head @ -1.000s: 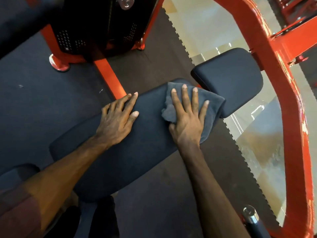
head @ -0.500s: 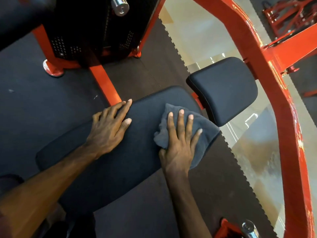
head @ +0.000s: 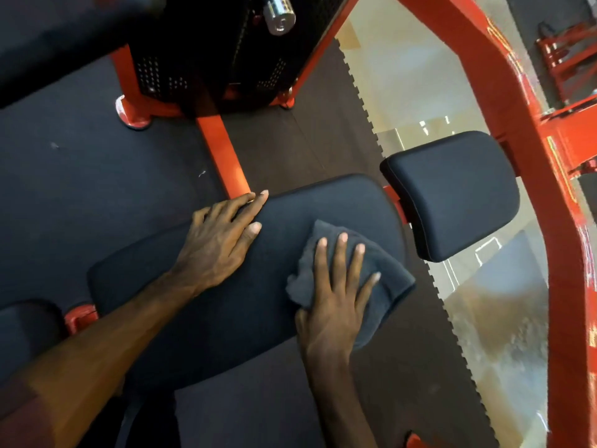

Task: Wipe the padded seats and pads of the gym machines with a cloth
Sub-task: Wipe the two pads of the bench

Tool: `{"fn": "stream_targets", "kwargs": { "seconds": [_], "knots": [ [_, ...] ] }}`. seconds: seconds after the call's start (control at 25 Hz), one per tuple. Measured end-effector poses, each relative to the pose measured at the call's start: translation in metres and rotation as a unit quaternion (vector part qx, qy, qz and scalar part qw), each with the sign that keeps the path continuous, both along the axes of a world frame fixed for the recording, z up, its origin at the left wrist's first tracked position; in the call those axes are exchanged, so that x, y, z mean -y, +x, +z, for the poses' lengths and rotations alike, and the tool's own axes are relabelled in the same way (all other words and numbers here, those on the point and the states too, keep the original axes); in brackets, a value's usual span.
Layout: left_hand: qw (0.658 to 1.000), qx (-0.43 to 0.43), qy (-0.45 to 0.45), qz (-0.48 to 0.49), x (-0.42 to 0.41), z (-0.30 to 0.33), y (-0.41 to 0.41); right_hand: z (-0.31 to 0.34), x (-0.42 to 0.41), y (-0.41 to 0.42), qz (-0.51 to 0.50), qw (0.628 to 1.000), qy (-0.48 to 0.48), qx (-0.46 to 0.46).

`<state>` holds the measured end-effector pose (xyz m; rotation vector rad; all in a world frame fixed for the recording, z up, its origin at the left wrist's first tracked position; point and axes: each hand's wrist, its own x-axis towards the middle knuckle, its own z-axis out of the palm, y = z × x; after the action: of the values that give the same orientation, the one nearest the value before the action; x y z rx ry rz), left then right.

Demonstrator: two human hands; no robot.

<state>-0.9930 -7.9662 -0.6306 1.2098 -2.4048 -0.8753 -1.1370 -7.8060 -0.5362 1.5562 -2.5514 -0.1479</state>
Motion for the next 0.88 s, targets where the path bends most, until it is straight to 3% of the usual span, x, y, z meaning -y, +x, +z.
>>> {"fn": "stream_targets", "kwargs": {
  "seconds": [0.08,0.2,0.32,0.44,0.52,0.64,0.76,0.88],
  "knots": [
    [1.000,0.016,0.002,0.004,0.001,-0.006,0.012,-0.009,-0.010,0.021,0.065,0.997,0.036,0.021],
    [1.000,0.019,0.005,0.010,-0.002,-0.015,0.028,-0.006,0.048,-0.004,0.191,0.978,0.079,-0.005],
    [0.999,0.028,0.010,0.025,-0.007,-0.023,0.041,0.009,0.085,-0.040,0.112,0.992,0.037,-0.042],
    [0.998,0.037,0.031,0.028,-0.008,-0.024,0.054,0.007,0.042,-0.010,0.046,0.998,0.024,-0.022],
    [0.998,0.037,0.040,0.031,-0.008,-0.023,0.058,-0.001,0.017,0.015,0.097,0.994,0.050,0.009],
    [0.997,0.038,0.046,0.039,-0.008,-0.022,0.058,-0.004,0.067,0.003,0.216,0.973,0.084,-0.002],
    [0.997,0.038,0.049,0.041,-0.009,-0.023,0.058,0.008,0.114,-0.033,0.142,0.987,0.066,-0.039],
    [0.996,0.041,0.067,0.033,-0.009,-0.022,0.060,0.013,0.072,-0.027,0.047,0.998,0.022,-0.040]
  ]
}}
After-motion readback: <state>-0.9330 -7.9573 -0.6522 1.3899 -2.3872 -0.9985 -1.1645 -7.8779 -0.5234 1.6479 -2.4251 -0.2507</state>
